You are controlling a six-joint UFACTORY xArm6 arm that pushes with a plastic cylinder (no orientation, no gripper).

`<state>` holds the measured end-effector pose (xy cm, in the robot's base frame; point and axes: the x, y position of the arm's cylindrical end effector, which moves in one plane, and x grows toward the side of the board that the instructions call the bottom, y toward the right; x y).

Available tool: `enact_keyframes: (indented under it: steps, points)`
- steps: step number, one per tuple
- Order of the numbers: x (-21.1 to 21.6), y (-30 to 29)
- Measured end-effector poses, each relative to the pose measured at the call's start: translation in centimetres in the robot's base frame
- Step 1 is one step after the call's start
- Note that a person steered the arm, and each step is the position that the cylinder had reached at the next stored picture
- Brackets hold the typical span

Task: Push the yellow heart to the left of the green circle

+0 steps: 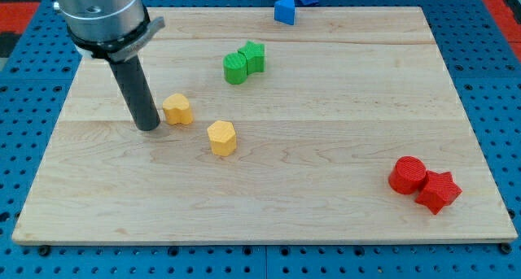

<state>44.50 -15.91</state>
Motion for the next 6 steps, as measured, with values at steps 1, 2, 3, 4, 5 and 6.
enact_keyframes:
  steps: [1, 2, 3, 4, 5, 6]
  points:
    - [-1.6, 3.2]
    - [2.7, 3.4]
    - [3.6, 5.5]
    - [0.7, 7.9]
    - [-2.1, 6.1]
    - [-4.9, 3.9]
